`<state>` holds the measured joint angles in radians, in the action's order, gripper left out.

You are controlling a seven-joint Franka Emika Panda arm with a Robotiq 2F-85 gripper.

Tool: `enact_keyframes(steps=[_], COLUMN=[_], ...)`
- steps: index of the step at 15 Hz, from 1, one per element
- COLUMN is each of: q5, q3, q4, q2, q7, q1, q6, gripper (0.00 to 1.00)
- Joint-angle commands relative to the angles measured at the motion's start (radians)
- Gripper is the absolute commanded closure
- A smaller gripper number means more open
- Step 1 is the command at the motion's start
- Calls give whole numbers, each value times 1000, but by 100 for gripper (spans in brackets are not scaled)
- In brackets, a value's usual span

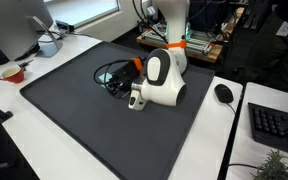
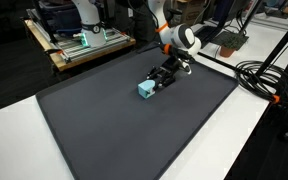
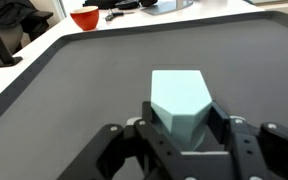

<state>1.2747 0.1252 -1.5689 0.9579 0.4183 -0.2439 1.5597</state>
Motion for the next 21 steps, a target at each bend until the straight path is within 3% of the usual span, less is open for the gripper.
enact_keyframes(steps=[1, 3, 4, 5, 21], q5=[4, 2, 3, 3, 3], q3=[3, 8, 7, 7, 7], q4=[-58, -69, -14, -16, -15], q2=[-48, -59, -13, -15, -11], q7=[-16, -23, -2, -2, -2], q1=[0, 4, 4, 4, 4], q6=[-25, -22, -17, -17, -16], gripper=[69, 69, 69, 44, 44])
